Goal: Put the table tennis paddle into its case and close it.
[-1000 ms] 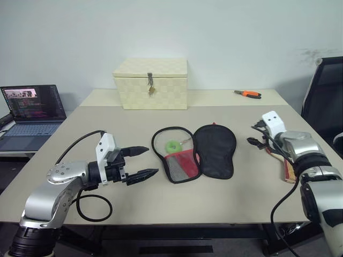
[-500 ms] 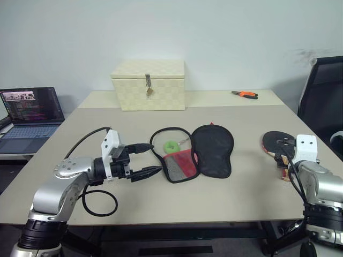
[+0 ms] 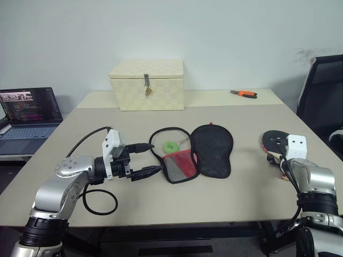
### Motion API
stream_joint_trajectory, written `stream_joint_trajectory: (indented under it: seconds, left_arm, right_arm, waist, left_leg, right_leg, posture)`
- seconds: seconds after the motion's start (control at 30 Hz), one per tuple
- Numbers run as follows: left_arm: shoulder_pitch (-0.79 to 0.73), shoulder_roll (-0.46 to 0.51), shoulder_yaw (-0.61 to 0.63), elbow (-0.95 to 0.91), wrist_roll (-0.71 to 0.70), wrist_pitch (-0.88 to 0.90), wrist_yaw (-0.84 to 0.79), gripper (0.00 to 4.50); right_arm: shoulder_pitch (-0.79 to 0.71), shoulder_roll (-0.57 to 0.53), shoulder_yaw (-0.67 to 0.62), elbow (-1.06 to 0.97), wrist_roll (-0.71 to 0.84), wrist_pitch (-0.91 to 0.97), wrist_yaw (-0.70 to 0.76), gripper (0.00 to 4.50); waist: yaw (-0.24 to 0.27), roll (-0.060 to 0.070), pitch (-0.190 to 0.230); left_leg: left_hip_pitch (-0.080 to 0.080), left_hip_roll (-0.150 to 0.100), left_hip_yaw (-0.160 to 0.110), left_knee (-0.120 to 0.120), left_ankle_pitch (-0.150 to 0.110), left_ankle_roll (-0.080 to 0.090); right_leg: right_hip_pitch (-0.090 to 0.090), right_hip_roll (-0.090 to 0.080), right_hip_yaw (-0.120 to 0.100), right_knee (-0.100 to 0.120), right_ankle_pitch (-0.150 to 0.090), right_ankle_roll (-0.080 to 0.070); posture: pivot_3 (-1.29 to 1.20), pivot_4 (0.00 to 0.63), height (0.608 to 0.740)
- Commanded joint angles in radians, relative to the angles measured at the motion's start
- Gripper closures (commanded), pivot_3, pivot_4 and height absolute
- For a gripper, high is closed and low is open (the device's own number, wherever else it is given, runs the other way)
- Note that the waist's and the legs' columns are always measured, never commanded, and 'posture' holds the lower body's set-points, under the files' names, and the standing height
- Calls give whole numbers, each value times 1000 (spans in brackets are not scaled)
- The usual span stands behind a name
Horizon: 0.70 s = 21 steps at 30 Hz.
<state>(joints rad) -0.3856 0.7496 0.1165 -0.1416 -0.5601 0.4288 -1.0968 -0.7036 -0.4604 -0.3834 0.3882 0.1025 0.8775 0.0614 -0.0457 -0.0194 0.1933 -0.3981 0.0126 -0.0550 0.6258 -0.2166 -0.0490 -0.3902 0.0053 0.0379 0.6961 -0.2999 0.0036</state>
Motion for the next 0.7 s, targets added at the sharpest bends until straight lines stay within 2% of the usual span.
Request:
stream_joint_trajectory:
  seconds: [0.03,0.2,0.43,0.7]
  left_arm:
    - [6,17,36,-34,-4,-11,10,0]
    - [13,20,41,-38,-4,-14,18,0]
    - [9,21,40,-30,-2,-20,20,0]
    - [-11,19,29,-17,4,-24,15,0]
  right_arm:
    - [-26,-17,-29,53,17,-24,-19,33]
    - [-6,-6,-24,-9,10,-5,-53,33]
    - [94,100,-54,-256,27,115,-132,33]
    - [16,47,-40,-62,25,-9,-111,33]
  waist:
    - [-2,0,0]
    - [-4,0,0]
    - [-5,0,0]
    - [-9,0,0]
  left_leg:
    - [0,0,0,0,0,0]
    - [0,0,0,0,0,0]
    - [0,1,0,0,0,0]
    - [0,1,2,0,0,0]
  right_leg:
    - [0,0,0,0,0,0]
    - [0,0,0,0,0,0]
    - [-1,0,1,0,0,1]
    - [0,1,2,0,-2,4]
  posture:
    - [0,150,740]
    - [0,150,740]
    - [0,150,740]
    - [0,150,740]
